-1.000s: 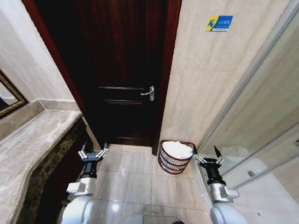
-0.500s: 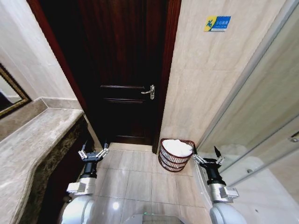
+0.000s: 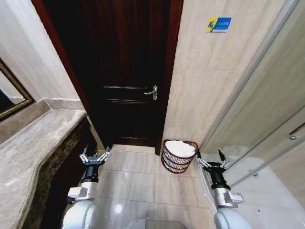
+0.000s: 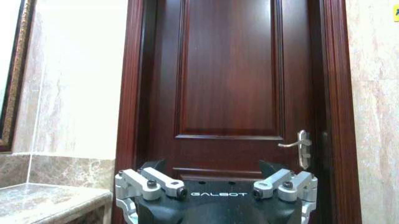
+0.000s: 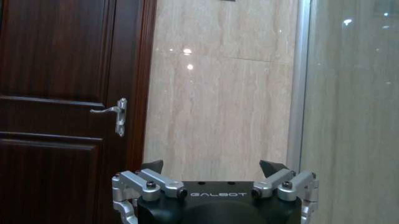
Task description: Discard the used towel into the hamper.
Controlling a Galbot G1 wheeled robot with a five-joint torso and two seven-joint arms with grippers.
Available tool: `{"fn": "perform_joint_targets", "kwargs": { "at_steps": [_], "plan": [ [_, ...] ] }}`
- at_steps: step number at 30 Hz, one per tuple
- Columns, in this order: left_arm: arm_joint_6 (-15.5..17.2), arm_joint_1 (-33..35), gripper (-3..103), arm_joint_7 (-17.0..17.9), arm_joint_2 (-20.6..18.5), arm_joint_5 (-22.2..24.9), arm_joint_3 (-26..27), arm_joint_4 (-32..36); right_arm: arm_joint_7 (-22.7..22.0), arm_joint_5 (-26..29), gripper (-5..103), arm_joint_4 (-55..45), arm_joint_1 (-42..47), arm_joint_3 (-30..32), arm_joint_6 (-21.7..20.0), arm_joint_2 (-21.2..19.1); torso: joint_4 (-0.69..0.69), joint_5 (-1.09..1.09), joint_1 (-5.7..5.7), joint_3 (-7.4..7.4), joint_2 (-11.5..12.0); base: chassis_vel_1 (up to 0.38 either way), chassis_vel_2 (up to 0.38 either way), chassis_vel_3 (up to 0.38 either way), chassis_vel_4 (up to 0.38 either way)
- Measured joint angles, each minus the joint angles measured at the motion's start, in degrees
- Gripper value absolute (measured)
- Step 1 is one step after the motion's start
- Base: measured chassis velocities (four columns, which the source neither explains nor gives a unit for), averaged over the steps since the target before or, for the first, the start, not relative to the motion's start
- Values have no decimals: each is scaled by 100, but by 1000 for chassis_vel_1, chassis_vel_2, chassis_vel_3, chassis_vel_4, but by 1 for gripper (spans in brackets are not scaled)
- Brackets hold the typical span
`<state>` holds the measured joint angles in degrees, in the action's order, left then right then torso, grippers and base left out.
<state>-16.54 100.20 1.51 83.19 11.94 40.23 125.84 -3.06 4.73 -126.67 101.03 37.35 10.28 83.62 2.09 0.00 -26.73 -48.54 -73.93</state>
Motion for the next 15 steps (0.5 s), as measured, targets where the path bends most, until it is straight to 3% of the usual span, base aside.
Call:
{"fn": "perform_joint_targets", "kwargs": {
  "at_steps": [15],
  "plan": [
    [-42,6,100,-5,9,-19,6,-38,2,-11,100,5,37,-3,30,5,0,0,0,0,0,60,-60,-56,58]
  ]
}}
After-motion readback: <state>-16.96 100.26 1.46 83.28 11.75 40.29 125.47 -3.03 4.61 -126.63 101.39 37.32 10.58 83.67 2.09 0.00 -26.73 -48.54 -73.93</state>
